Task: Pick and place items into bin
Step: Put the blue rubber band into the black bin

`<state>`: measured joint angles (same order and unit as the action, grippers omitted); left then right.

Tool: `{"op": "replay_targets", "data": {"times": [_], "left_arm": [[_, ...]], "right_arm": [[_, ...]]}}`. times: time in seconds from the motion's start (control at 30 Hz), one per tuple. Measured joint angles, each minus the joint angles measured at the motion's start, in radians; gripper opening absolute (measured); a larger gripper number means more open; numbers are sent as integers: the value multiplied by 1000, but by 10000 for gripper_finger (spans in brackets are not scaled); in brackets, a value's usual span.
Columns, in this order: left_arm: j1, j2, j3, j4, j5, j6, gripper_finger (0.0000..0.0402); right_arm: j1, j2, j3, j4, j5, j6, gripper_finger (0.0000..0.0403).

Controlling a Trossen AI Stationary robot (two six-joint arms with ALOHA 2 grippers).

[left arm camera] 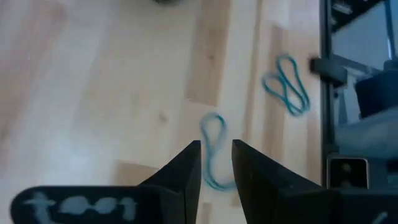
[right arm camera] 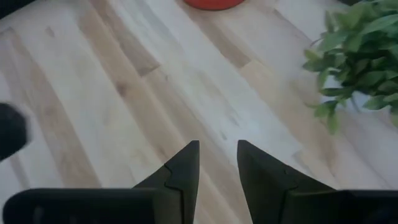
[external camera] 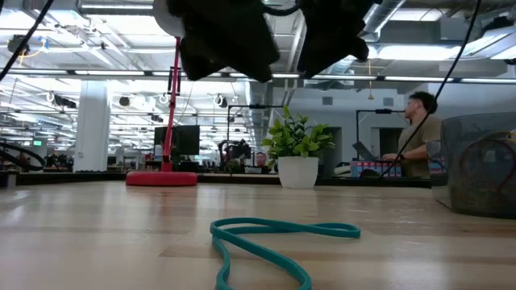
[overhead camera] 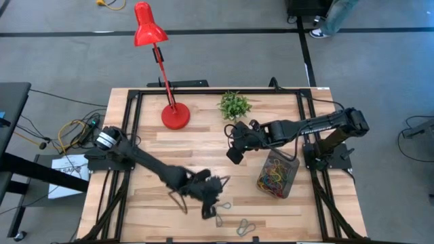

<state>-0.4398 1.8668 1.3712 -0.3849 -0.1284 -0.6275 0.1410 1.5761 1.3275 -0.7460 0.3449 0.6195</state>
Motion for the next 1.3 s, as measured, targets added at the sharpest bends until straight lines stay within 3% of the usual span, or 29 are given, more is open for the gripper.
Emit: {"op": "replay_targets", "data": {"times": [0.37, 0.57, 0.87, 1.3], "left_arm": [[-121, 93, -2, 93, -188, -248, 80], [-137, 184, 0, 121, -191, -245, 80], [-134, 199, 0, 65, -270, -234, 80], [-136, 215, -1, 22, -225, -104, 80]], "right_arm": [[7, 0, -1, 19, -6, -60, 103], [16, 0, -1, 22, -6, -97, 103], [16, 0, -1, 23, -6, -97, 103], [14, 0, -1, 27, -6, -97, 103]]}}
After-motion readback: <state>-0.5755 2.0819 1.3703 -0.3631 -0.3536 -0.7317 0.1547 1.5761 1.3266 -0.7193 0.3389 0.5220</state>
